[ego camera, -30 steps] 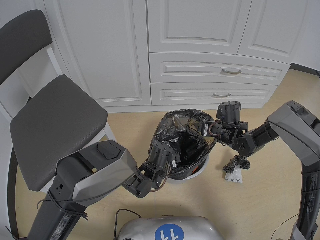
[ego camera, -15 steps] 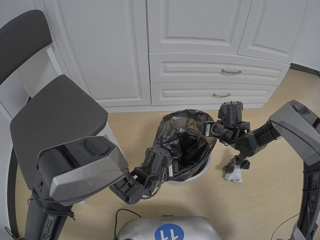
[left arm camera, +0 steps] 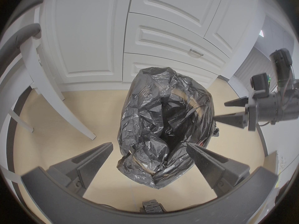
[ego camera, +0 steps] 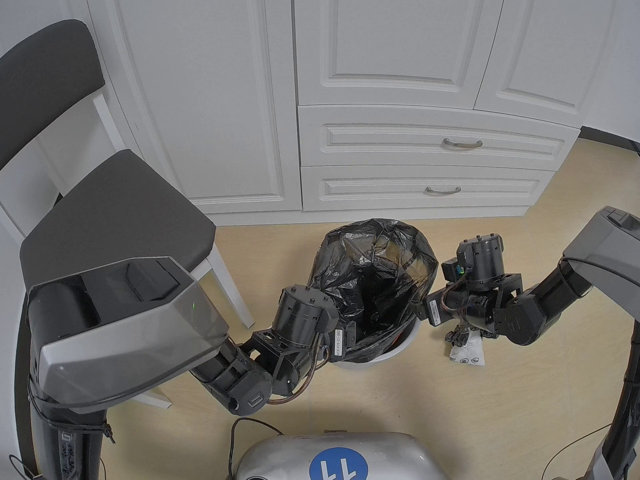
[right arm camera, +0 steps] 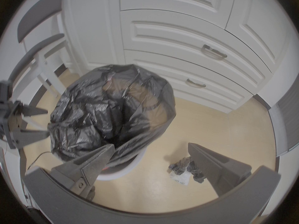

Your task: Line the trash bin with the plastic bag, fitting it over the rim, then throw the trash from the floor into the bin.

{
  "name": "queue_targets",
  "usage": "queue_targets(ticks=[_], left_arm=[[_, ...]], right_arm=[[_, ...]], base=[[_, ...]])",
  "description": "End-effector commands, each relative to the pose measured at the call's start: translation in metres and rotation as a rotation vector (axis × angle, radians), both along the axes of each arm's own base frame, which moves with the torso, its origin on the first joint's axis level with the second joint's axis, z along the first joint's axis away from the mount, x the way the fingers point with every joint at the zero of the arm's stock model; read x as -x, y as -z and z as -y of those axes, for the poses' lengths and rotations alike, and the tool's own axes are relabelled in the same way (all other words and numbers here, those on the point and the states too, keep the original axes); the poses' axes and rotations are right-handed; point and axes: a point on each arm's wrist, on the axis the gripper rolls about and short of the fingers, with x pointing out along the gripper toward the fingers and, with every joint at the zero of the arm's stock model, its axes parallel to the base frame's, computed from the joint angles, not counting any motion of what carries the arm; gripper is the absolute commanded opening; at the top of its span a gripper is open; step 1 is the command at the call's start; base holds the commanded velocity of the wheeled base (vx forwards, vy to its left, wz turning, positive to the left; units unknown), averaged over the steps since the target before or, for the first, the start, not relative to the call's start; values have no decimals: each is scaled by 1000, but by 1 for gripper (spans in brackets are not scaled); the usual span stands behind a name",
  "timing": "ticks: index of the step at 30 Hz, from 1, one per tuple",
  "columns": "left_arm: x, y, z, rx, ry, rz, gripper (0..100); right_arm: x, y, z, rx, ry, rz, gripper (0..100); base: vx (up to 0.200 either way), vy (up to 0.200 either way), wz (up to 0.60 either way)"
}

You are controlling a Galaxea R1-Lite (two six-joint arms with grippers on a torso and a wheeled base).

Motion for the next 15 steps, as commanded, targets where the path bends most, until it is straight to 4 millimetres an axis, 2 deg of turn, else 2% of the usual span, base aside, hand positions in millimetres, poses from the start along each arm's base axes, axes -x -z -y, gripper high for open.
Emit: queue_targets(ticks=[1,4,7,10,11,12,15], left_arm=[[5,-7,1,1,9,13,100],[4,-8,-1,1,5,15,100],[3,-8,-1,4,4,18,100],[2,-7,0,13,4,30,100],[2,-7,0,13,4,30,100],[2,-7,0,18,4,36,100],[2,-8,0,19,3,37,100]], right_arm=[[6,23,-19,13,-46,-27,100],[6,34,-22,23,-56,-20,100],[8,34,-13,55,-50,-24,100],[16,26,5,140,-49,-15,100],[16,26,5,140,-49,-15,100],[26,20,18,206,-68,-17,100],[34,21,40,320,-85,-41,100]], base=[[0,0,0],[0,0,0],[0,0,0],[0,0,0],[0,0,0],[0,0,0],[0,0,0]])
